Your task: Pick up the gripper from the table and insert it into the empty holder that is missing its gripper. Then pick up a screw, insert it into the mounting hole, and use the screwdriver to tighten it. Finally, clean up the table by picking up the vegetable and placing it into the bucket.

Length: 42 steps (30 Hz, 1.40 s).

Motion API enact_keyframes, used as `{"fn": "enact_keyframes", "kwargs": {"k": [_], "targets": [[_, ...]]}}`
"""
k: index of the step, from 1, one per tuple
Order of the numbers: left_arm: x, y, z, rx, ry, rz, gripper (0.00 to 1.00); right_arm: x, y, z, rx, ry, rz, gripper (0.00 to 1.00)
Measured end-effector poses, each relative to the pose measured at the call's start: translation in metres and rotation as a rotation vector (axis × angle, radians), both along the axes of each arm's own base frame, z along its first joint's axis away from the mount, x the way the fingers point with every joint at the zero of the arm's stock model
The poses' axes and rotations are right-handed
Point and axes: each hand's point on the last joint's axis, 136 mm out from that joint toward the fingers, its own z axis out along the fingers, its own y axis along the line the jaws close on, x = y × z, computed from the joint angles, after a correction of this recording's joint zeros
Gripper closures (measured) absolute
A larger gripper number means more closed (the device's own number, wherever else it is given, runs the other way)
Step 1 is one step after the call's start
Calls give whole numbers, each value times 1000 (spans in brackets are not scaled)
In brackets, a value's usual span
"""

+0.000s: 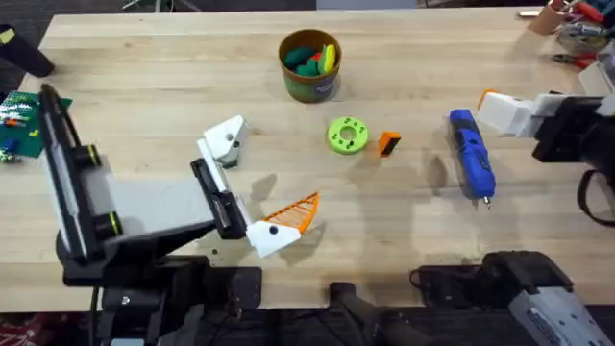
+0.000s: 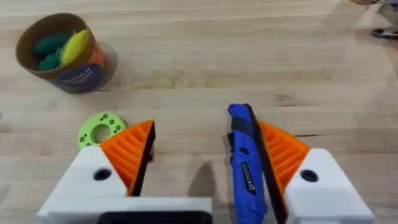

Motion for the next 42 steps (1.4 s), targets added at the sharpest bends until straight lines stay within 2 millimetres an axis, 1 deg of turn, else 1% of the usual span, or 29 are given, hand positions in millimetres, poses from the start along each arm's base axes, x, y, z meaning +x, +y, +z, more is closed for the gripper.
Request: {"fn": "enact_keyframes", "kwargs": {"k": [9,16,20,24,31,42], "targets": [[-18,-8,-27,-1,217,-133,15,0,0,0,0,0,0,83],[-30,-11,-43,13,296,-203,15,0,0,0,0,0,0,83],[-36,-13,-44,40,236,-240,15,0,0,0,0,0,0,83],[-37,-13,-43,56,188,-245,15,0,0,0,0,0,0,83],[-26,-10,-42,45,205,-177,15,0,0,0,0,0,0,83],[-21,-9,-42,42,212,-148,15,0,0,0,0,0,0,83]]}}
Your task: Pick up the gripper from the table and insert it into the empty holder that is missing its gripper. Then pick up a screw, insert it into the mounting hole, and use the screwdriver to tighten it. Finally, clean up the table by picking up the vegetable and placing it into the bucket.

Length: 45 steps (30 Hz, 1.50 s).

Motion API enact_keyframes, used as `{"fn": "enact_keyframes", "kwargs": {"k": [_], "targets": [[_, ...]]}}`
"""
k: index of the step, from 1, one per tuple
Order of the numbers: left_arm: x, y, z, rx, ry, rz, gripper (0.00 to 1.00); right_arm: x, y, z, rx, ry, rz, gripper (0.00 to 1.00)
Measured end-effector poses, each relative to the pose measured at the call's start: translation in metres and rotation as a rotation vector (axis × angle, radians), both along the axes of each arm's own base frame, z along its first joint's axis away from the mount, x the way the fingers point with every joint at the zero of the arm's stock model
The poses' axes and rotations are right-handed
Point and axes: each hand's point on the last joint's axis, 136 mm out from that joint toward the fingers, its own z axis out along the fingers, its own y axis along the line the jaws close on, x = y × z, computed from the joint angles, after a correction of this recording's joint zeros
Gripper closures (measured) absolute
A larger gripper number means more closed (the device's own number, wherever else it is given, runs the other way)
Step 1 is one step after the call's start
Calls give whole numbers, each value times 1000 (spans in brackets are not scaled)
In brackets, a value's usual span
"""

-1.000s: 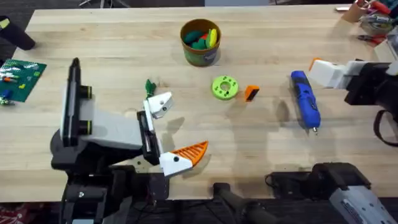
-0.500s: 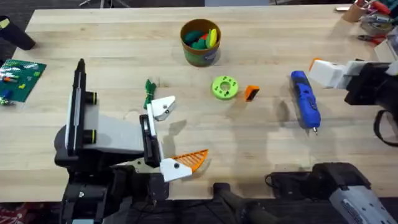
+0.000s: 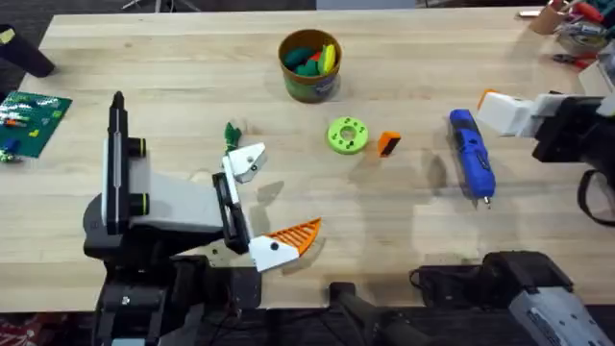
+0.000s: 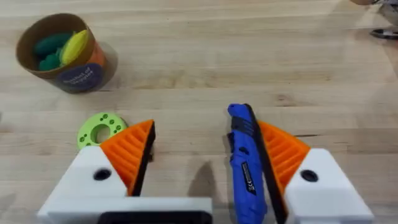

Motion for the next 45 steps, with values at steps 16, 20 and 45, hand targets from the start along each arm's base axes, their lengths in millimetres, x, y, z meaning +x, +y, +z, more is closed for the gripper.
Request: {"fn": "enact_keyframes", "kwargs": {"k": [16,20,45], "targets": [[0,0,0,0,-1,0,13,0,0,0,0,0,0,83],[0,0,0,0,-1,0,14,0,0,0,0,0,0,83],[0,0,0,1,-3,0,15,0,0,0,0,0,0,83]]}}
